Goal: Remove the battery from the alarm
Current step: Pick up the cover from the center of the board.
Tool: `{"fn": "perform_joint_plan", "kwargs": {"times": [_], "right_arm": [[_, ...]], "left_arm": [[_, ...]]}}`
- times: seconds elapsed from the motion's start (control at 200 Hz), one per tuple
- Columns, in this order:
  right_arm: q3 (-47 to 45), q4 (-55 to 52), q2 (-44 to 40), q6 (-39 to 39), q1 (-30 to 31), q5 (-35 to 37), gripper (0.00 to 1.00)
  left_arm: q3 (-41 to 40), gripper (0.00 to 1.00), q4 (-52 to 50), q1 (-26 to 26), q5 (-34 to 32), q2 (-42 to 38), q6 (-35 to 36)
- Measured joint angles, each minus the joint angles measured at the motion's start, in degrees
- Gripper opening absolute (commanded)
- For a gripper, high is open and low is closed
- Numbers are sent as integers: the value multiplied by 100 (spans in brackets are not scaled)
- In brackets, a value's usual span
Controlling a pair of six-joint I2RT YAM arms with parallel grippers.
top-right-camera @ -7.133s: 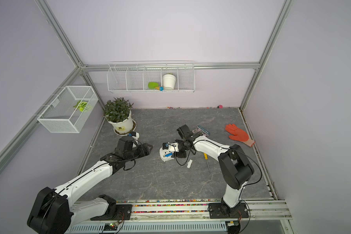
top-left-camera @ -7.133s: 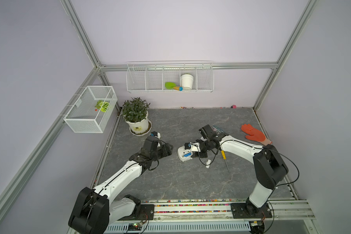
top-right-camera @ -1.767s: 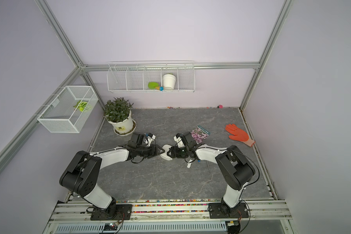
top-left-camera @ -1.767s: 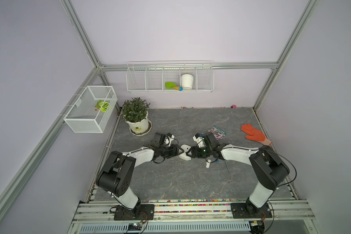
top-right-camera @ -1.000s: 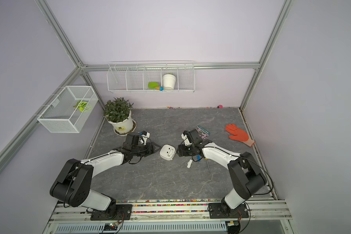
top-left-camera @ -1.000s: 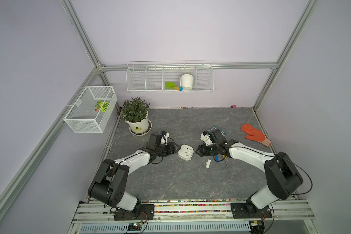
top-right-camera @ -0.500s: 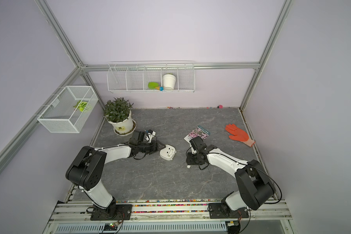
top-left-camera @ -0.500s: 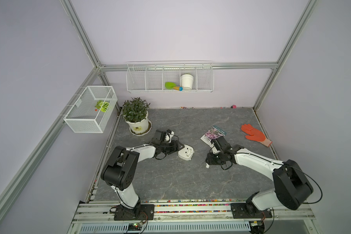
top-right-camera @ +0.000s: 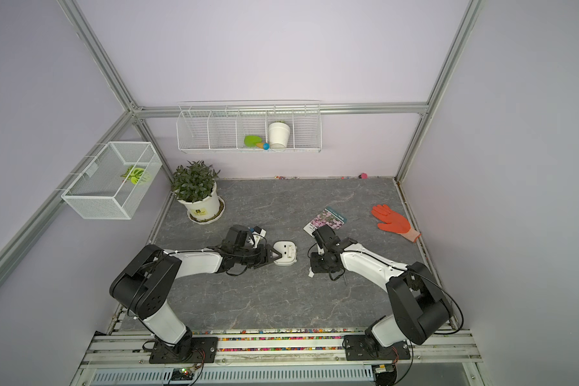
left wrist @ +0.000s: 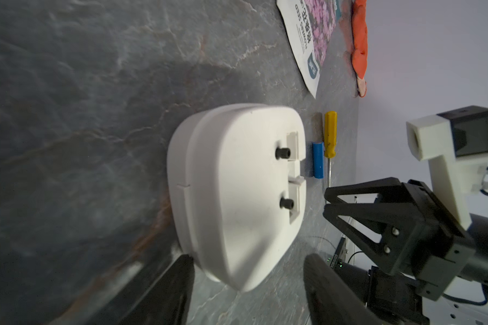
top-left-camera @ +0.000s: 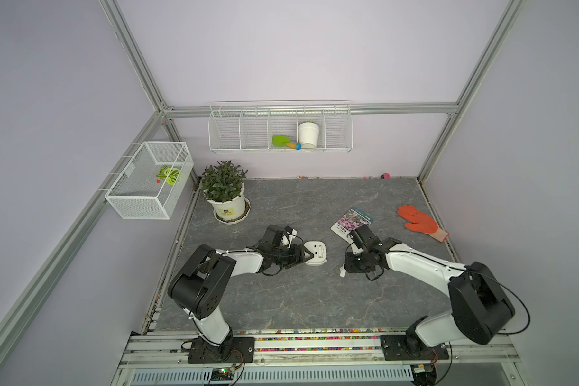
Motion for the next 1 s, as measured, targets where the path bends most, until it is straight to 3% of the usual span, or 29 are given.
{"fn": "perform_joint_plan", "kwargs": {"times": [0.385,1.0], "right_arm": [[597,-205,721,214,437,422,33],[844,-315,1167,457,660,680,30]], "left_arm": [[-105,71,-273,-7,-861,-1141,70],[-105,71,-619,-7,-1093,-1193,168]]}}
